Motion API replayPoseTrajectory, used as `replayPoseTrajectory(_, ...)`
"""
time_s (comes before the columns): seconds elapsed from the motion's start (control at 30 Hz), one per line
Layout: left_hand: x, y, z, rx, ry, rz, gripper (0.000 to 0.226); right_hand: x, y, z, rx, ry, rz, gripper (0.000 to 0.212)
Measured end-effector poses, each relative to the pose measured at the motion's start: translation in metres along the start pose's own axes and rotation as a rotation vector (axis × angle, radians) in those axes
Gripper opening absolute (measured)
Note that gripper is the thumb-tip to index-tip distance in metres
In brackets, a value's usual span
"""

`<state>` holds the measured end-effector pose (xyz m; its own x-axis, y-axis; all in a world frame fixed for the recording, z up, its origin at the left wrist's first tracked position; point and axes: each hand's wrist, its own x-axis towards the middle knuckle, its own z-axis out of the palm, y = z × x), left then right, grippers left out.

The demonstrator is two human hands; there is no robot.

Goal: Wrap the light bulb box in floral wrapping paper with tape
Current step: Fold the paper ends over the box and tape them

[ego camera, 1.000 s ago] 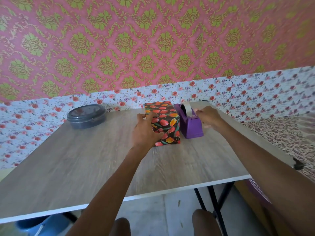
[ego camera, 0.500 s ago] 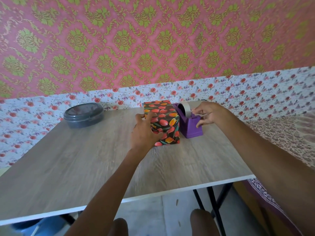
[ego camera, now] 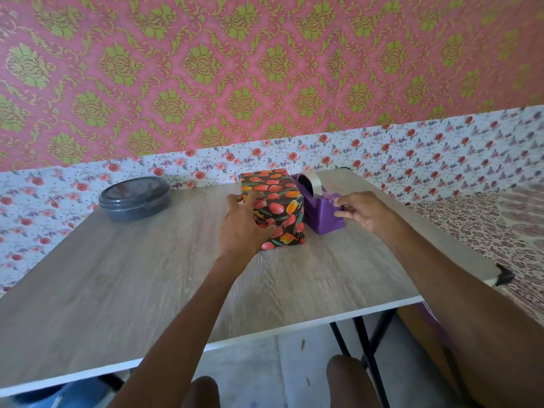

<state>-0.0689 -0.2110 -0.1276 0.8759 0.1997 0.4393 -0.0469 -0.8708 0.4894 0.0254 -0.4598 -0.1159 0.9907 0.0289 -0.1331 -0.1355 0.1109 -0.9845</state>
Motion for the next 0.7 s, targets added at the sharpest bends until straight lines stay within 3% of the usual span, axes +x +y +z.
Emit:
replayPoseTrajectory(0.1, 0.001, 0.000, 0.000, -0.002, 0.011, 0.010, 0.077, 0.007, -0.003, 0.001, -0.180, 0.050, -0.025, 0.011)
replayPoseTrajectory(0.2, 0.001, -0.001, 0.001, -0.017, 0.008, 0.017, 0.075, 0.019, 0.013, -0.010, -0.351, 0.209, -0.014, 0.026)
replayPoseTrajectory(0.27, 0.002, 0.000, 0.001, -0.018, 0.015, 0.022, 0.075, 0.020, 0.022, -0.014, -0.466, 0.293, -0.058, 0.021)
replayPoseTrajectory(0.43, 0.004, -0.006, 0.003, -0.062, 0.022, 0.024, 0.074, -0.012, 0.019, -0.003, -0.897, 0.367, -0.425, 0.009)
replayPoseTrajectory(0.57, 0.006, -0.013, 0.008, -0.148, 0.020, 0.022, 0.074, -0.057, 0.019, 0.029, -0.647, 0.011, -0.516, 0.006)
replayPoseTrajectory(0.7, 0.008, -0.018, 0.011, -0.166, 0.018, 0.050, 0.074, -0.079, 0.020, 0.048, -0.676, -0.226, -0.768, 0.012)
